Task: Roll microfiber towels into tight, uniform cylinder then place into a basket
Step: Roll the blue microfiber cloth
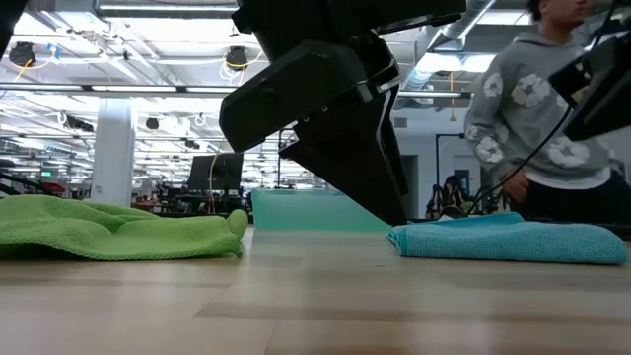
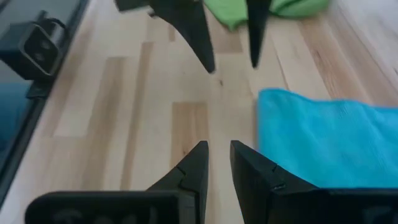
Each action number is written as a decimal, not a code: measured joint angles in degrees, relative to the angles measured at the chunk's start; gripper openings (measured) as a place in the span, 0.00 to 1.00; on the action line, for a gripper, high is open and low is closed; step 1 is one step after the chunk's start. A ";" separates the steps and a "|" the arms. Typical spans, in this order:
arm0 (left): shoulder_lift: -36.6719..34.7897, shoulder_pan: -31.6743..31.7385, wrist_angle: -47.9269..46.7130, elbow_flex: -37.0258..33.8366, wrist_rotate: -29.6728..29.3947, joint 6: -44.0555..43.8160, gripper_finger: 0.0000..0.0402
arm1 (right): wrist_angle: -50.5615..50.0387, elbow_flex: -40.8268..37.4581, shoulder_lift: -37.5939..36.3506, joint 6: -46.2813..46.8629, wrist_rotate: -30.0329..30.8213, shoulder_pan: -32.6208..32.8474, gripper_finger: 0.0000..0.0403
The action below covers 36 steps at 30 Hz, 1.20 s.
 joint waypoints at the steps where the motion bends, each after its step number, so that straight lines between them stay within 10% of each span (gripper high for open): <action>1: 0.00 0.00 0.00 0.00 -0.01 -0.05 0.51 | 0.92 0.00 0.00 -1.25 0.02 0.00 0.23; 36: -0.02 0.16 0.57 0.02 -0.02 -3.89 0.51 | 5.80 0.02 0.00 -7.77 -0.09 0.00 0.27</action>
